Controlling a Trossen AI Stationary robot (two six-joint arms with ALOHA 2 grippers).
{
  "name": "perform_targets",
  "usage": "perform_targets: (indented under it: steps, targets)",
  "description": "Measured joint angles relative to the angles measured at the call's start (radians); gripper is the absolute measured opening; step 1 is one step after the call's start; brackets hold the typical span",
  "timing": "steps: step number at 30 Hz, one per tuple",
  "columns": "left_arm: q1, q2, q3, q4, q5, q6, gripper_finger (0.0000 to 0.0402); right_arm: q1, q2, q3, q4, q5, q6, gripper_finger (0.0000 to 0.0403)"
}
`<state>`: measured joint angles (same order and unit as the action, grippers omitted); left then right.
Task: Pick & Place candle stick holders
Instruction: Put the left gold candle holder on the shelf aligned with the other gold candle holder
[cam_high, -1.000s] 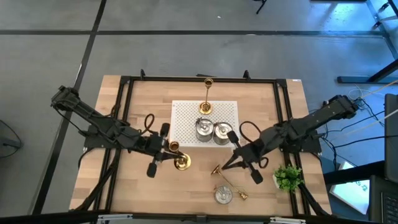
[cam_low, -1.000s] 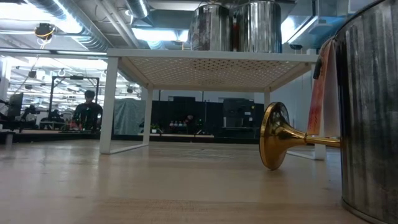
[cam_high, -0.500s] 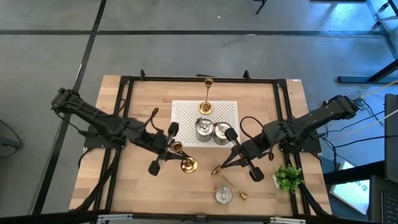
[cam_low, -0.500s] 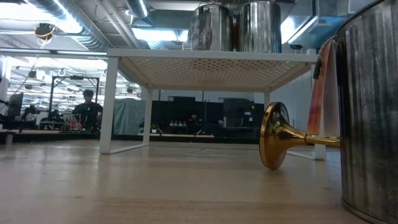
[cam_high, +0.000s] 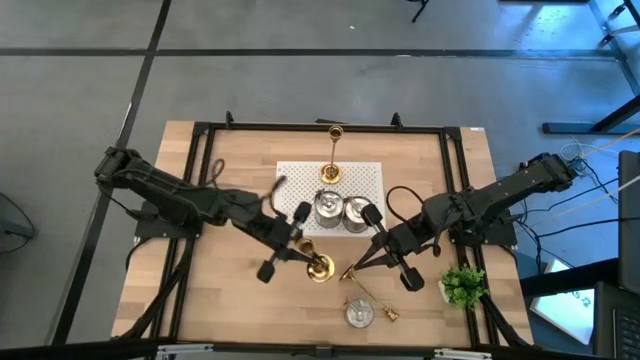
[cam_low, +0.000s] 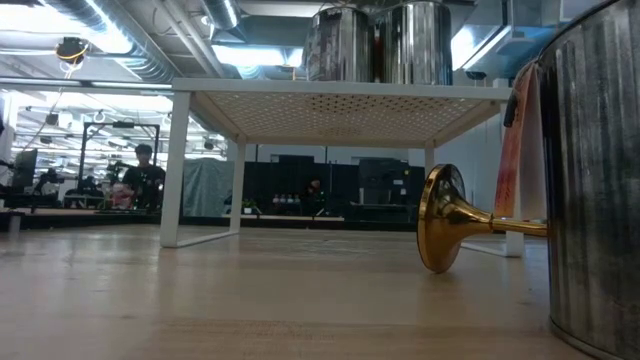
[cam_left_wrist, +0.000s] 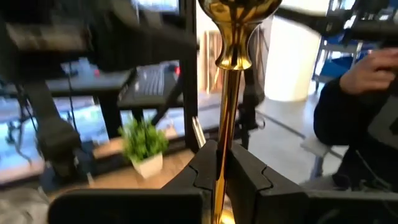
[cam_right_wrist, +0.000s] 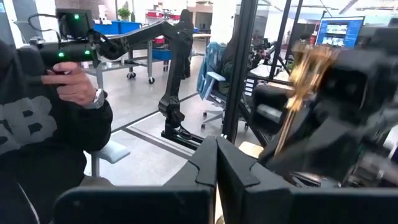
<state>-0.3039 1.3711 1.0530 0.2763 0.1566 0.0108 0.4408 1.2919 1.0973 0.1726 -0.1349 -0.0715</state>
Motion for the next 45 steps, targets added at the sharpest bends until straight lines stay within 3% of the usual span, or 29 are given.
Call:
perform_targets:
  steps: [8, 26, 35, 45]
  targets:
    - [-0.003, 0.023, 0.069, -0.066, -0.002, 0.024, 0.0015, -0.001, 0.022, 0.000, 0.004, 0.000, 0.031, 0.0004]
    - [-0.012, 0.021, 0.069, -0.132, -0.006, 0.078, 0.0015, -0.003, 0.098, 0.000, -0.079, 0.006, 0.048, 0.0004]
    - [-0.020, 0.021, 0.069, -0.159, -0.005, 0.073, 0.0015, -0.019, 0.108, 0.001, -0.199, 0.278, 0.154, 0.0004]
    - [-0.013, 0.021, 0.069, -0.169, -0.006, 0.073, 0.0015, -0.056, 0.125, 0.002, -0.190, 0.155, 0.188, 0.0004]
